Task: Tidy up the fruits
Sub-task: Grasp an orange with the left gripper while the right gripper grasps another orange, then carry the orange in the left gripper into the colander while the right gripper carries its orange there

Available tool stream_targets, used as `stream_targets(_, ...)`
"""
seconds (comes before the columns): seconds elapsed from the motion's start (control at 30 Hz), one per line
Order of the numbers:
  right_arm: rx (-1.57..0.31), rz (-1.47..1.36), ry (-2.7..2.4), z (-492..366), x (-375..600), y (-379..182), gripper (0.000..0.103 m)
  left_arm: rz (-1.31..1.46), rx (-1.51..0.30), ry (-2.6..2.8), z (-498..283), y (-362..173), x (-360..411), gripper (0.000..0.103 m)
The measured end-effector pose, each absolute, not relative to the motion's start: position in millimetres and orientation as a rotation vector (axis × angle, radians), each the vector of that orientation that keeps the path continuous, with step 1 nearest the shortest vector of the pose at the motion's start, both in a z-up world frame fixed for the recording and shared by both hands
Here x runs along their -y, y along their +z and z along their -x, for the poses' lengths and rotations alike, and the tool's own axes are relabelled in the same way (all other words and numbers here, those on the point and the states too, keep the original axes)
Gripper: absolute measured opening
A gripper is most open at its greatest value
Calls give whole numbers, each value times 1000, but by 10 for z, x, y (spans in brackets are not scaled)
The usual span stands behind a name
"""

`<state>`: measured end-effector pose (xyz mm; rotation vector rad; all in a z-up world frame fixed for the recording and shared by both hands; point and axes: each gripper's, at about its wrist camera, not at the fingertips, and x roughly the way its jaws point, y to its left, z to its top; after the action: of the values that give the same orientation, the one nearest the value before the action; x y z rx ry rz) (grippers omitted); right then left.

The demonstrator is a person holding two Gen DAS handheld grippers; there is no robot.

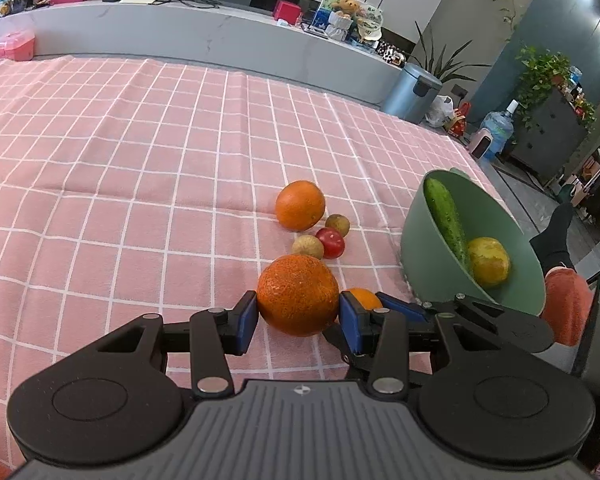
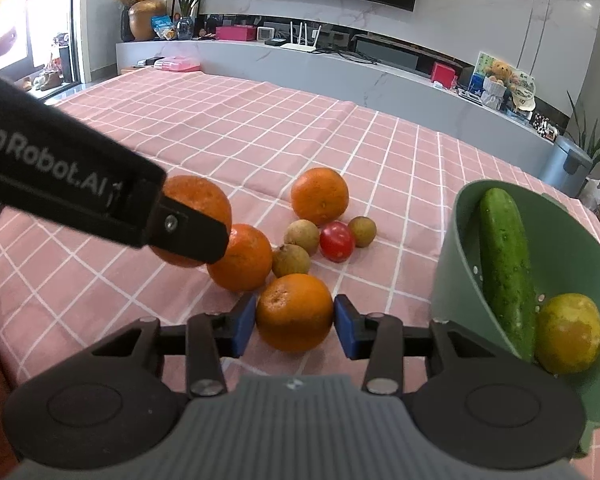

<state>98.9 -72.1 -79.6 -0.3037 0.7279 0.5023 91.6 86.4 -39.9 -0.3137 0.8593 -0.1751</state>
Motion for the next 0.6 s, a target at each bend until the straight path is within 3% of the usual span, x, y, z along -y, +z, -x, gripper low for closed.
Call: stream_targets(0.6, -669, 247, 495, -734, 1387, 59, 39, 258, -777, -251, -833, 129, -382, 49)
